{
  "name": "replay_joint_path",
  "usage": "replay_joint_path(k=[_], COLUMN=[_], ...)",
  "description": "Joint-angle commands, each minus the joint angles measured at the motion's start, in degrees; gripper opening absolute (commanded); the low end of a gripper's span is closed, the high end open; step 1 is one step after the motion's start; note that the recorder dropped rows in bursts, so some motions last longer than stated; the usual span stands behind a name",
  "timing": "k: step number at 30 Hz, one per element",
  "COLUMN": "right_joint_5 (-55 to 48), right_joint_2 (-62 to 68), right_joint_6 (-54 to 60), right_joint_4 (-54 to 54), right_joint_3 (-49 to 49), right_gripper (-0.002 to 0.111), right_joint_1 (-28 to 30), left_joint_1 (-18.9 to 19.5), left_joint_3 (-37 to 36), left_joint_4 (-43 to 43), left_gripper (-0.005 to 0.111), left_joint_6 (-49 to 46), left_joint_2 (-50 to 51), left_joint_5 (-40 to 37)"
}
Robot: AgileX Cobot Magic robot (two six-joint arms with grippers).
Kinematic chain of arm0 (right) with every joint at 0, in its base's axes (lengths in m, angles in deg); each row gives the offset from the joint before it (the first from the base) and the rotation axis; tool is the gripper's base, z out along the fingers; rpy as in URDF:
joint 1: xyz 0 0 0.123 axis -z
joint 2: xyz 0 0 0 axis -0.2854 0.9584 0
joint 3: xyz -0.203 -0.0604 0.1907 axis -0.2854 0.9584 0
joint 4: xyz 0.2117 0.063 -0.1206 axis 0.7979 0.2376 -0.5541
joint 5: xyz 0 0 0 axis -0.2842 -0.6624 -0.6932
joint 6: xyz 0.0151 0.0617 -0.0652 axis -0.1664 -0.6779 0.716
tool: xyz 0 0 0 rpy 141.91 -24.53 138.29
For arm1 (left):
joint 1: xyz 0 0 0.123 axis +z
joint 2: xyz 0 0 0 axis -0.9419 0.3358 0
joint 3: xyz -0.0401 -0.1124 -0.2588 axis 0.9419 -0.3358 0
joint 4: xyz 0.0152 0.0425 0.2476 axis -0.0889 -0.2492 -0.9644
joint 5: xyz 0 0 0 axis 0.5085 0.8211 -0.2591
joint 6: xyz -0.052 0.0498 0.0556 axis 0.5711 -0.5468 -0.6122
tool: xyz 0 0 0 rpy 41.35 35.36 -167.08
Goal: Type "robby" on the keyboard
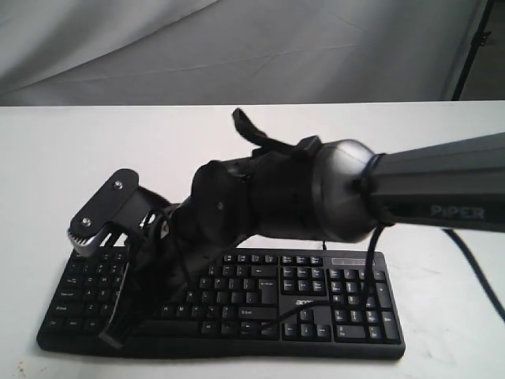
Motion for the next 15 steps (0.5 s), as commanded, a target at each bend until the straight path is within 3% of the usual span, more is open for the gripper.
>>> replay_joint_path(k=[1, 15], right_joint_5=[-0.4, 1.9], right_joint_2=[1.9, 5.2], right_joint_6=[-0.3, -0.1], right_joint_4=[0.5, -1.2], right_joint_3=[-0.6, -0.6], right_gripper=[0.0, 0.0], right_joint_1=[-0.8, -0.8], left_joint_1=[-0.2, -0.2], left_joint_3=[-0.3, -0.3], left_joint_4=[0.5, 0.5], left_gripper=[0.0, 0.0], left_joint_6=[0.1, 0.1], left_joint_2=[-0.2, -0.2], left_joint_5=[0.1, 0.1])
